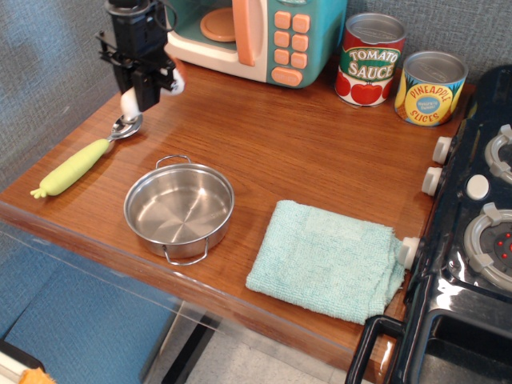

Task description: Move the mushroom behind the spoon

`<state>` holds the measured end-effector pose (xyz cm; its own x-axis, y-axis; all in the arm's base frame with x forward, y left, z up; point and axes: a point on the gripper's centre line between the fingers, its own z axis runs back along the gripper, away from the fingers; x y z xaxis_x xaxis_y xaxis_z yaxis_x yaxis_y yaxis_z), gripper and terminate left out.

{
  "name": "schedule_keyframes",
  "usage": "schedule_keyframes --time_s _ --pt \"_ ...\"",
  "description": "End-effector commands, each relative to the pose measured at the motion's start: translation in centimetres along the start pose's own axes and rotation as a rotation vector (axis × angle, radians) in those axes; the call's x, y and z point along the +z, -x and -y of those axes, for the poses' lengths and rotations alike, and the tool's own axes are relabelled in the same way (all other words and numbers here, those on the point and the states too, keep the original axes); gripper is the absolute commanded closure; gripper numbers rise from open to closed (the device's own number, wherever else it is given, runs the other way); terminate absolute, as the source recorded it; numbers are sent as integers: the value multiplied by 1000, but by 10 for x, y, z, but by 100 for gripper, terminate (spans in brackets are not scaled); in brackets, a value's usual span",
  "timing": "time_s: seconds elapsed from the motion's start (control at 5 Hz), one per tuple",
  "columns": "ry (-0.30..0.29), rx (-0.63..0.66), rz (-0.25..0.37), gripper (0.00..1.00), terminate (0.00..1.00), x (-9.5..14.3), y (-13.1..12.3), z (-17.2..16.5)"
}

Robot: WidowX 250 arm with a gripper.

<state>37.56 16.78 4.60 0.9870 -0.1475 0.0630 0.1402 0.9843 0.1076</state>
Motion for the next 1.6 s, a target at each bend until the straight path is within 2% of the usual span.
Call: schedule_keyframes --time_s 0.0,0.2,0.6,1.0,1.2,1.4 --pt "-39 -10 47 100 0 14 -25 -11" --pt "-46 -28 41 0 0 13 -27 -9" --pt "-47 -45 46 0 0 26 -24 -3" --pt "-52 -89 111 0 0 69 0 16" --pt "-99 -79 125 0 0 77 17 20" --pt "-99 -79 125 0 0 77 17 20"
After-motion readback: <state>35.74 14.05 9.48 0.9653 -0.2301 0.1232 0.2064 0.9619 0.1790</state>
